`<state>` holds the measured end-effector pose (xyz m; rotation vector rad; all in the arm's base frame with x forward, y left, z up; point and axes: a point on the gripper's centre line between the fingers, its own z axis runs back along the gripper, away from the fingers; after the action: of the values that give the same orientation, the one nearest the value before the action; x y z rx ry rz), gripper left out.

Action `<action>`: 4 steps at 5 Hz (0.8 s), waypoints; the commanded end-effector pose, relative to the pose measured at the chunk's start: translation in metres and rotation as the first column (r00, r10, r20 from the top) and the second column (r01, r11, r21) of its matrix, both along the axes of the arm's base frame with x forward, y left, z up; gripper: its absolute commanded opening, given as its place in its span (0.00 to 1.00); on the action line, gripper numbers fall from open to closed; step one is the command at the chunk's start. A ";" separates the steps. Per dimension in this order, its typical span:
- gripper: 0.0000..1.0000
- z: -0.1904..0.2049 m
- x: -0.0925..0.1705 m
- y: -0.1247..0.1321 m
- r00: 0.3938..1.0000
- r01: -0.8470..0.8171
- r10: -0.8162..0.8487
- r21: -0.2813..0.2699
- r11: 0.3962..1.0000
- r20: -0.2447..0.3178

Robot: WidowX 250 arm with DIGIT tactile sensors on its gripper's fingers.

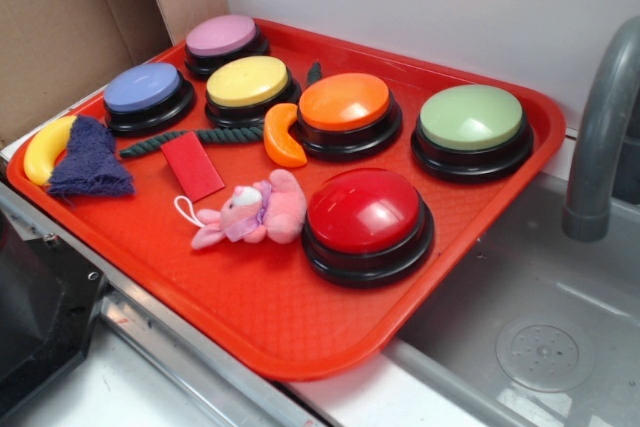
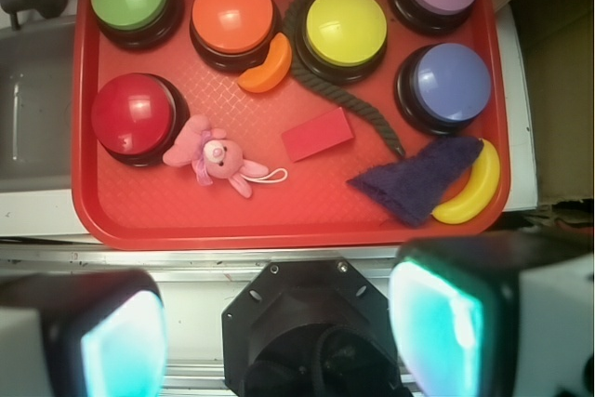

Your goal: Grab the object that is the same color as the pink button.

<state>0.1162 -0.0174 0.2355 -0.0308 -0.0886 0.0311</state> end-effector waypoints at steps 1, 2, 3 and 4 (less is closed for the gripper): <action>1.00 0.000 0.000 0.000 1.000 0.000 0.000 0.000 1.000 0.000; 1.00 -0.022 0.021 -0.013 0.969 0.241 -0.242 0.019 0.970 0.048; 1.00 -0.052 0.035 -0.024 0.919 0.393 -0.393 0.007 0.920 0.040; 1.00 -0.086 0.043 -0.030 0.845 0.533 -0.533 0.001 0.846 0.044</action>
<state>0.1563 -0.0438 0.1441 -0.0668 -0.0944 -0.5185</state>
